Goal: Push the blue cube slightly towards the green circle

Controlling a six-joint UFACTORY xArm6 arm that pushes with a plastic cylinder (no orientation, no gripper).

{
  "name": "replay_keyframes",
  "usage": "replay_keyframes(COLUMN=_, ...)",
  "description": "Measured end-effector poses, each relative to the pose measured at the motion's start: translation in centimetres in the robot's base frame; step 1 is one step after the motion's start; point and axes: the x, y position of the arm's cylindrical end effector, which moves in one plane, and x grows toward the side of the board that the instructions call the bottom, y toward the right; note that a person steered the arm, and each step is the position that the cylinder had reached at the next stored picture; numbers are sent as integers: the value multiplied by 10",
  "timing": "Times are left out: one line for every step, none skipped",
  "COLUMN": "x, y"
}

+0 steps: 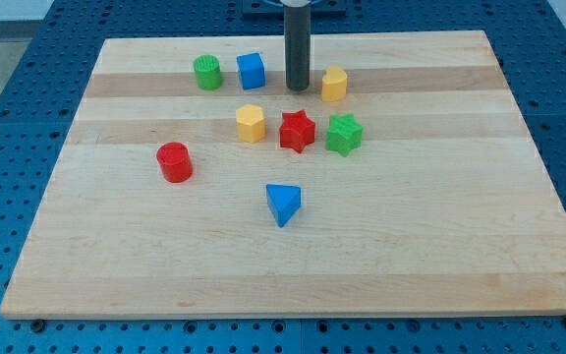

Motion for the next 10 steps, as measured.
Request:
replay_keyframes(x=-9, y=-2)
replay_keyframes(x=-9, y=-17)
replay_keyframes(x=-9, y=-32)
replay_keyframes(x=-9, y=-34)
replay_keyframes(x=-9, y=-35)
replay_keyframes(x=-9, y=-42)
replay_keyframes(x=-9, y=-45)
replay_keyframes(x=-9, y=-44)
replay_keyframes(x=-13, y=-21)
replay_keyframes(x=-25, y=6)
